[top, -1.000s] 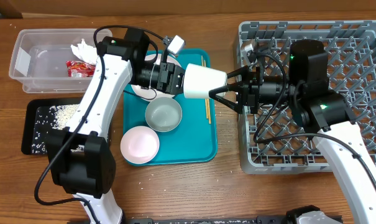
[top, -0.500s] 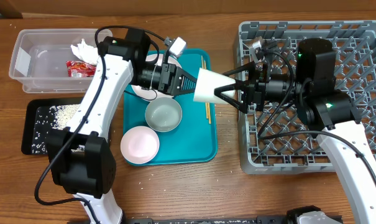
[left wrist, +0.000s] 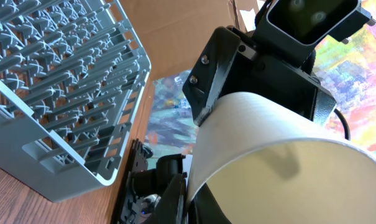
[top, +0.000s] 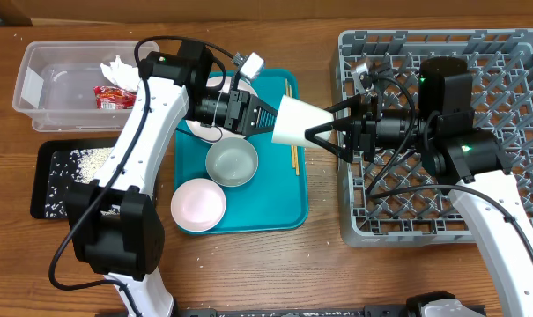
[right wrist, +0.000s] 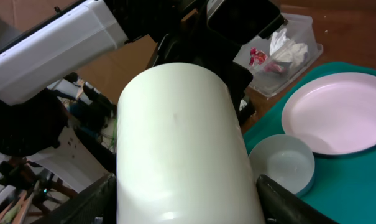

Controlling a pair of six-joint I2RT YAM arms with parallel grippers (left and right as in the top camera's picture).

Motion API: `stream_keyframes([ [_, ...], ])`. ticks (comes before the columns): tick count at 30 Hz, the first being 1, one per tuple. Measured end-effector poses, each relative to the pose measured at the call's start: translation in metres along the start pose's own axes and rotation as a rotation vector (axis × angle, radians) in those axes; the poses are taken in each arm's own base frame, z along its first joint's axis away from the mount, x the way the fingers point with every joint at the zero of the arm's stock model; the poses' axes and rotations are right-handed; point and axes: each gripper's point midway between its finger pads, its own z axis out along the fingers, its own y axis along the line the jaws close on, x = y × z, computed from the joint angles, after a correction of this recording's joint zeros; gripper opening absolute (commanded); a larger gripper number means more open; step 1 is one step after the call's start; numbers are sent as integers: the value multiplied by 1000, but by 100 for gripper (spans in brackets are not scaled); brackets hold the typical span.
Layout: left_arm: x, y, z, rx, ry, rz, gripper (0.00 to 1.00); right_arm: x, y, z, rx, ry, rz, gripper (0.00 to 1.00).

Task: Sort waste into correct bins and load items into the dishwasher
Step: 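Hold the cup out and grasp it with the right gripper, then carry the cup right and place it upside down in the dish rack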

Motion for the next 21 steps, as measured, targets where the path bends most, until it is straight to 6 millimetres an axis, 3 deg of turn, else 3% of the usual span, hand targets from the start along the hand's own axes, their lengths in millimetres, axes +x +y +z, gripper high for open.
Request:
stream_keyframes([
  [5,-1,-1,-1,6,-4,2,6,0,1,-1,-10,-1,-2,58],
  [13,-1,-2,0,10,-5,3,32,-2,-3,-4,8,-10,11,56],
  [18,-1,-1,0,7,-3,3,33,-11,-23,-32,92,-71,78,56],
  [21,0,-1,0,7,-3,3,33,-5,-34,-50,199,-88,164,57],
])
